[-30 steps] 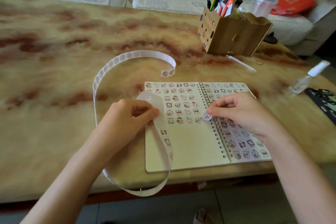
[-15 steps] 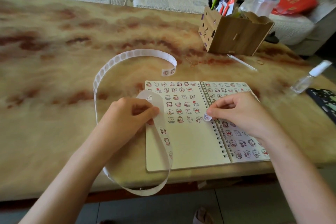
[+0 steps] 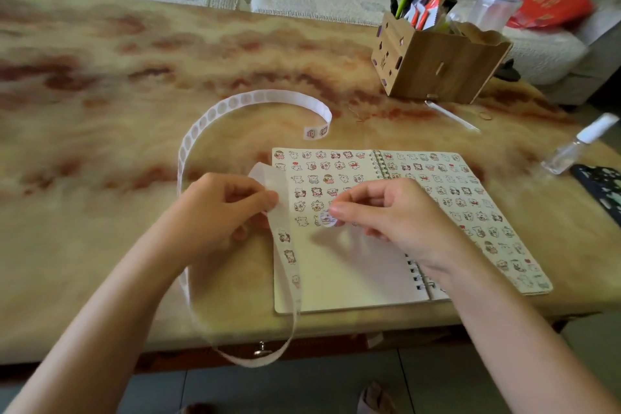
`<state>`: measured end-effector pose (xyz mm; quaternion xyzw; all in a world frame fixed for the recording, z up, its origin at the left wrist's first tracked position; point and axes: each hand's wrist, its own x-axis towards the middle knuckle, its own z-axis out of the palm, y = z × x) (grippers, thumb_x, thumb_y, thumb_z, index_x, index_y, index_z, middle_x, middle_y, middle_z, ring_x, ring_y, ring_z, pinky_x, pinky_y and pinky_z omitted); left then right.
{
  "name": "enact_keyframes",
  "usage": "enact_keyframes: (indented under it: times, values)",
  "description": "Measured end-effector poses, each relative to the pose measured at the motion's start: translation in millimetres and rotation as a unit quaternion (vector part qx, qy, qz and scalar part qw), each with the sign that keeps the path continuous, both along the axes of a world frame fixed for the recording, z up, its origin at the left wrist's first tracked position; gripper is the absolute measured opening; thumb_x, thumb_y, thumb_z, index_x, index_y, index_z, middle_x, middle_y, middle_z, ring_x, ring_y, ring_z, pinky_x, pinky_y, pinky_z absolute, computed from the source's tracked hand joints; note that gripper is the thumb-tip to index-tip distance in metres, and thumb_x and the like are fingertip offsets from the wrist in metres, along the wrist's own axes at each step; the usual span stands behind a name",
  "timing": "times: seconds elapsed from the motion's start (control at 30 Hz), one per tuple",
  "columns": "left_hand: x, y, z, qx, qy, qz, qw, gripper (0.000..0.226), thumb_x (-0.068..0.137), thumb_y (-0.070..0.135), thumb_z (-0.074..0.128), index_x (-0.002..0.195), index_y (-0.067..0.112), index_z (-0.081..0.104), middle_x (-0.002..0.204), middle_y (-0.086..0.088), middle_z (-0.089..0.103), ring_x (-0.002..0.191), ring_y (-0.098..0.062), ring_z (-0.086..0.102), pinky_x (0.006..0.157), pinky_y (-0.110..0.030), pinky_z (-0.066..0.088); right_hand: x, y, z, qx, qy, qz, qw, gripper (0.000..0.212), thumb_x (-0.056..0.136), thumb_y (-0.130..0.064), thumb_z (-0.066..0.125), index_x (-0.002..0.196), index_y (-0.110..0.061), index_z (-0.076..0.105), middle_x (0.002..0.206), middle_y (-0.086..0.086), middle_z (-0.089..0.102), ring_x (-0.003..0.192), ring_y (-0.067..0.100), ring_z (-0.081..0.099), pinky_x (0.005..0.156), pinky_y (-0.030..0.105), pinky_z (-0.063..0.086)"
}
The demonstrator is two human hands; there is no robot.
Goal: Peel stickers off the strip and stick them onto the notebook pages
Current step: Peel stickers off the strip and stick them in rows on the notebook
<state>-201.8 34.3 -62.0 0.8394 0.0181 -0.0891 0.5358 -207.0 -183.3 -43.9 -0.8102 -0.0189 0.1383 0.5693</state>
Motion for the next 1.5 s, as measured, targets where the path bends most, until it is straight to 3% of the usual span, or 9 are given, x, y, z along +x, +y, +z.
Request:
enact_keyframes:
  times: [0.13, 0.23, 0.4, 0.53, 0.87, 1.13, 1.5]
  values:
    - [0.9, 13.0, 1.0, -0.009, 0.031, -0.049, 0.998, 0.018, 0.085, 0.030, 0.063, 0.077, 0.020, 0.075, 0.085, -0.006, 0.075, 0.071, -0.019, 0.063, 0.062, -0.020, 0.051, -4.9, 22.7, -11.0, -0.014, -0.007, 0.033, 0.999, 0.002, 0.079, -0.015, 0.075, 0.079, -0.014, 0.076, 0.077, 0.002, 0.075, 0.064, 0.002, 0.061, 0.056, 0.009, 0.042]
    - [0.3, 17.5, 0.4, -0.006, 0.040, -0.071, 0.997, 0.020, 0.085, 0.032, 0.062, 0.078, 0.018, 0.074, 0.087, -0.008, 0.074, 0.073, -0.019, 0.064, 0.064, -0.022, 0.051, -6.9, 30.3, -13.8, -0.023, -0.027, 0.025, 0.999, 0.003, 0.079, -0.016, 0.075, 0.078, -0.014, 0.076, 0.076, 0.003, 0.075, 0.063, 0.006, 0.061, 0.059, 0.014, 0.044]
    - [0.6, 21.5, 0.4, -0.004, 0.029, -0.064, 0.998, 0.019, 0.086, 0.030, 0.062, 0.077, 0.018, 0.074, 0.087, -0.008, 0.074, 0.075, -0.017, 0.065, 0.063, -0.018, 0.052, -7.1, 36.2, -14.9, -0.029, -0.032, 0.020, 0.999, 0.003, 0.079, -0.017, 0.076, 0.078, -0.014, 0.076, 0.078, 0.004, 0.075, 0.076, 0.023, 0.068, 0.065, 0.021, 0.049]
    - [0.8, 21.2, -1.3, 0.008, 0.019, -0.064, 0.998, 0.019, 0.086, 0.032, 0.062, 0.076, 0.021, 0.074, 0.086, -0.006, 0.074, 0.077, -0.020, 0.066, 0.061, -0.016, 0.052, -7.2, 40.7, -19.7, -0.051, -0.041, 0.011, 0.998, 0.004, 0.077, -0.019, 0.077, 0.077, -0.014, 0.077, 0.077, 0.002, 0.074, 0.080, 0.021, 0.068, 0.079, 0.035, 0.052]
    - [0.7, 20.2, -2.5, 0.014, 0.008, -0.056, 0.998, 0.019, 0.085, 0.034, 0.063, 0.074, 0.023, 0.074, 0.086, -0.005, 0.074, 0.085, -0.029, 0.068, 0.066, -0.022, 0.051, -7.7, 44.8, -22.9, -0.073, -0.043, -0.002, 0.996, 0.008, 0.076, -0.025, 0.077, 0.076, -0.018, 0.076, 0.076, -0.002, 0.074, 0.079, 0.017, 0.069, 0.086, 0.044, 0.053]
    - [0.9, 20.1, -2.9, 0.013, 0.006, -0.058, 0.998, 0.019, 0.085, 0.033, 0.062, 0.076, 0.022, 0.074, 0.087, -0.008, 0.074, 0.083, -0.029, 0.068, 0.062, -0.017, 0.051, -7.4, 47.4, -27.3, -0.094, -0.064, -0.008, 0.993, 0.008, 0.076, -0.028, 0.076, 0.074, -0.020, 0.076, 0.073, -0.006, 0.073, 0.076, 0.013, 0.069, 0.083, 0.044, 0.054]
    - [1.6, 19.5, -4.4, 0.008, 0.009, -0.057, 0.998, 0.018, 0.085, 0.033, 0.063, 0.075, 0.022, 0.074, 0.084, -0.005, 0.074, 0.071, -0.017, 0.064, 0.067, -0.025, 0.052, -13.0, 50.4, -31.7, -0.165, -0.117, -0.015, 0.979, 0.006, 0.078, -0.028, 0.074, 0.074, -0.023, 0.071, 0.063, -0.014, 0.063, 0.058, -0.002, 0.053, 0.061, 0.021, 0.045]
